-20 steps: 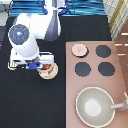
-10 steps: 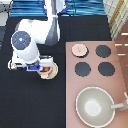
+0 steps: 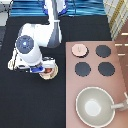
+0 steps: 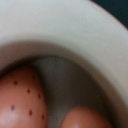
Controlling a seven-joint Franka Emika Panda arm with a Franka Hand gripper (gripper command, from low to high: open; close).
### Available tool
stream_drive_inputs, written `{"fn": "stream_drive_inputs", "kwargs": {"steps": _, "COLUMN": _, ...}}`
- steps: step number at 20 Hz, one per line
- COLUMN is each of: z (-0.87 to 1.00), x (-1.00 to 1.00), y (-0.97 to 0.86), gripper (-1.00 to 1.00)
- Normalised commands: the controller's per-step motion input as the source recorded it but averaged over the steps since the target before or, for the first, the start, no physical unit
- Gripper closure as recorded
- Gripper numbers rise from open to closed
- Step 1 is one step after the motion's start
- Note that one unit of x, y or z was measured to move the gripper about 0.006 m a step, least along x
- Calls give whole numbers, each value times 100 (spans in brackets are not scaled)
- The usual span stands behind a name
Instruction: Take the lid off the pot, put the pot on the plate, and use the tool to push the pot to the front of the table.
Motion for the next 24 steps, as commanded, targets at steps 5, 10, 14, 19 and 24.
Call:
{"fn": "stream_drive_inputs", "kwargs": {"steps": 5, "z": -28, "x": -45, "y": 1, "gripper": 100}}
{"fn": "stream_drive_inputs", "kwargs": {"steps": 10, "z": -16, "x": -66, "y": -11, "gripper": 100}}
{"fn": "stream_drive_inputs", "kwargs": {"steps": 14, "z": -18, "x": -66, "y": -5, "gripper": 100}}
{"fn": "stream_drive_inputs", "kwargs": {"steps": 19, "z": -17, "x": -72, "y": 0, "gripper": 100}}
{"fn": "stream_drive_inputs", "kwargs": {"steps": 24, "z": 9, "x": -39, "y": 2, "gripper": -100}}
